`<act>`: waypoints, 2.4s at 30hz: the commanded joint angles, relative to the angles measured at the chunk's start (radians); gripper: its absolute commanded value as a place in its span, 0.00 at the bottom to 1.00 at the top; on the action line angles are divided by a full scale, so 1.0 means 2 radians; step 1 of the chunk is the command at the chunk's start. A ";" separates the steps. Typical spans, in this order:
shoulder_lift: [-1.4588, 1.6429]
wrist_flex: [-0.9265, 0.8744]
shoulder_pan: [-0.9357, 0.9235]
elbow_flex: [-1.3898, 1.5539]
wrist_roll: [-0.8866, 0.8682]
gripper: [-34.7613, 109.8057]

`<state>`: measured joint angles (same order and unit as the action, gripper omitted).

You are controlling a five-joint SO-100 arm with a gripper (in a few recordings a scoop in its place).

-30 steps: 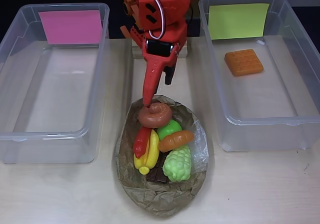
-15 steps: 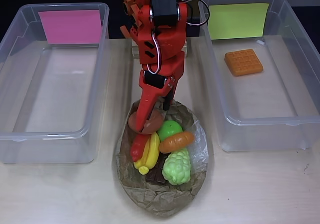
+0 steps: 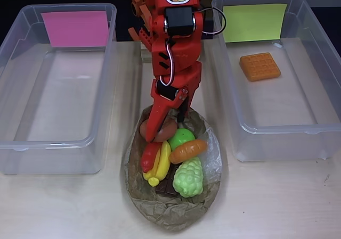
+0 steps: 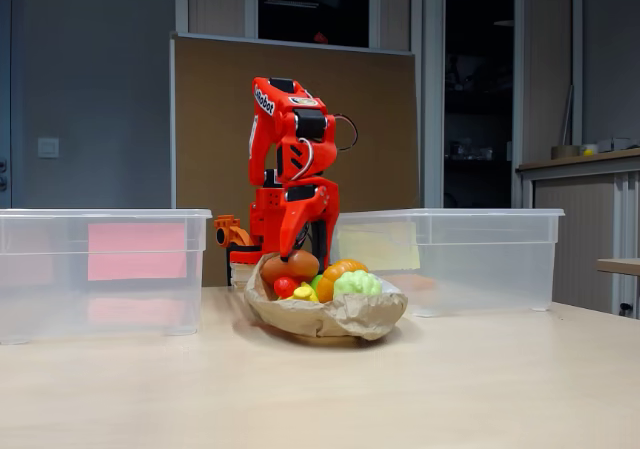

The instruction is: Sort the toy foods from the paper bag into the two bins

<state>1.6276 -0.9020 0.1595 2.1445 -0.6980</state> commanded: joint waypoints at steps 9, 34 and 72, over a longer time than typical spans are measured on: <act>-0.029 0.008 -0.028 -0.015 -0.002 0.50; 0.016 -0.393 0.044 -0.347 0.026 0.46; -0.074 0.054 0.515 -0.060 -0.552 0.51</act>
<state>1.4864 -0.8744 1.1796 1.9972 -1.7902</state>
